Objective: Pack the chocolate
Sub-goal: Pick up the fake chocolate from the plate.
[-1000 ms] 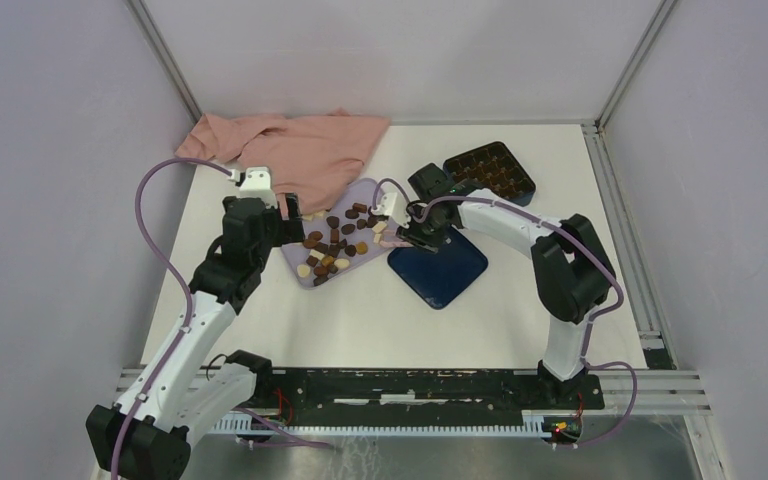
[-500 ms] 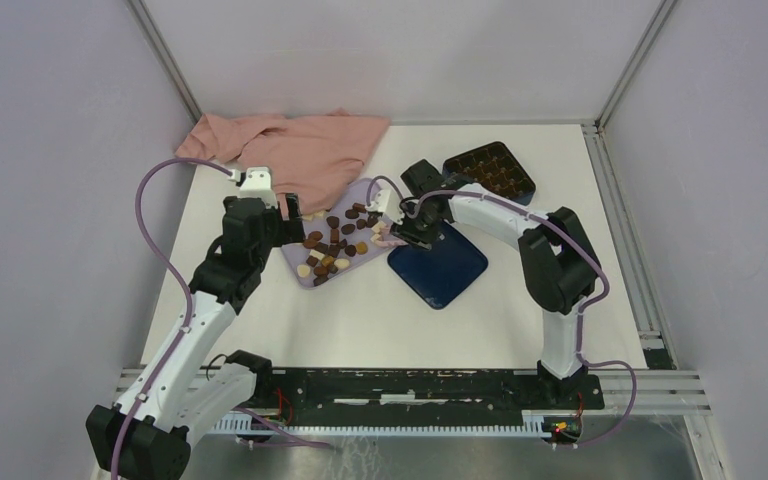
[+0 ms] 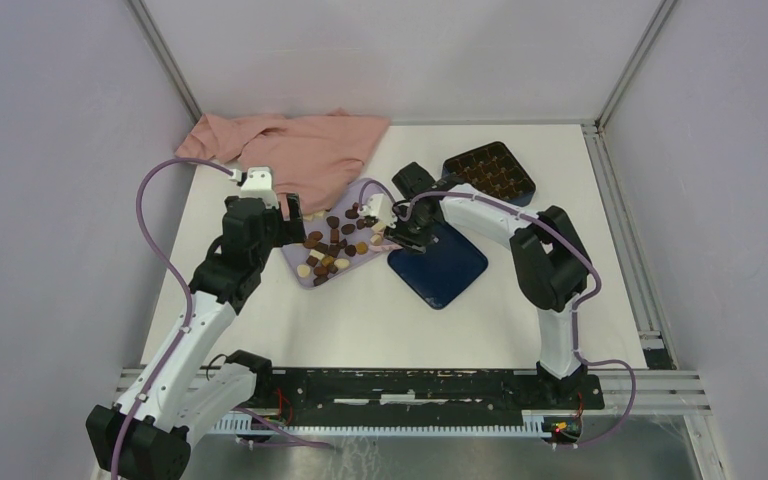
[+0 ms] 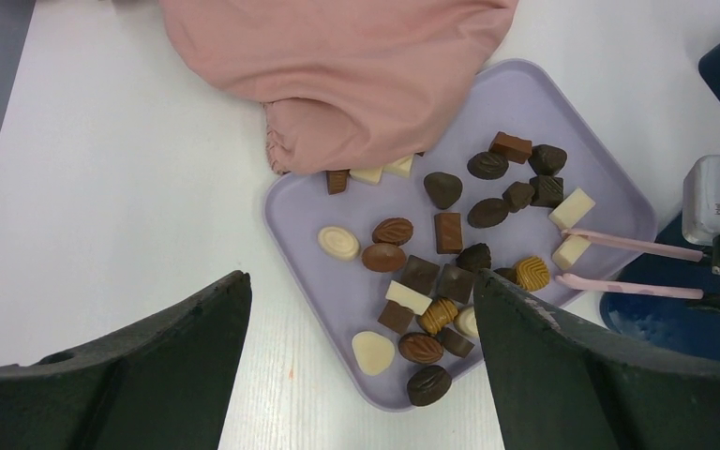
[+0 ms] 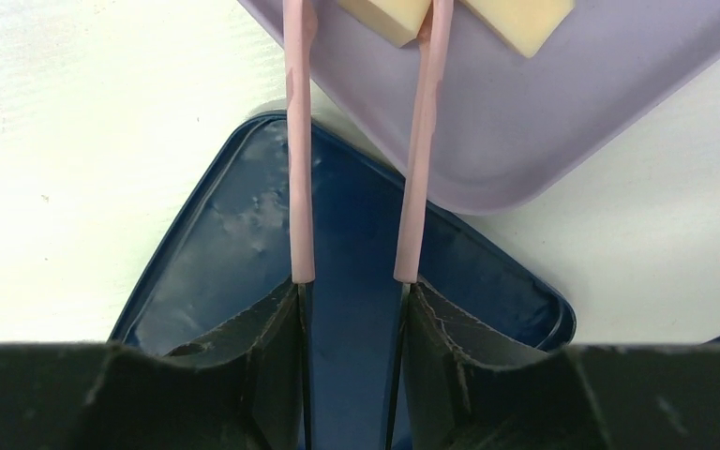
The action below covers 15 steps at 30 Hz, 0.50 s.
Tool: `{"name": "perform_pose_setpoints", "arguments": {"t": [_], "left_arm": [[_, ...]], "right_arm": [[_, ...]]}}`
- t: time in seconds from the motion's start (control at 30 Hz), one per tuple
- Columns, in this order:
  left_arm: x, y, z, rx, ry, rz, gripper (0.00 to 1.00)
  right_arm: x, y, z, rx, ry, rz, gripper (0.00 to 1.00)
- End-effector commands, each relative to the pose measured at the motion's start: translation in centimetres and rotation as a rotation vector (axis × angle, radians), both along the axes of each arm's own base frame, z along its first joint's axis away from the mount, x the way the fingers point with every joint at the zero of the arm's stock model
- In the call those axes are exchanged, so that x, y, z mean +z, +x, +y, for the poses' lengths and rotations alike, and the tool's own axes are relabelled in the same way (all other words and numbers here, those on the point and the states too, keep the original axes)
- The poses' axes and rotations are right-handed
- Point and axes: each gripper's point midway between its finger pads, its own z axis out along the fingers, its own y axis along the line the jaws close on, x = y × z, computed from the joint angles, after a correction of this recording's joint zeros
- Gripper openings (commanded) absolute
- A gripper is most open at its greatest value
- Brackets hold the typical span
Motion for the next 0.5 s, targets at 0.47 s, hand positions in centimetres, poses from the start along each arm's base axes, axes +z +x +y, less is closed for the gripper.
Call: {"name": "perform_pose_setpoints", "arguments": {"t": [0.47], "left_arm": [[1.0,0.4,-0.1,-0.027,0.020,-0.038,0.92]], "right_arm": [[4.2,-0.1,1.2,0.018,0.100,-0.052,0.12]]}}
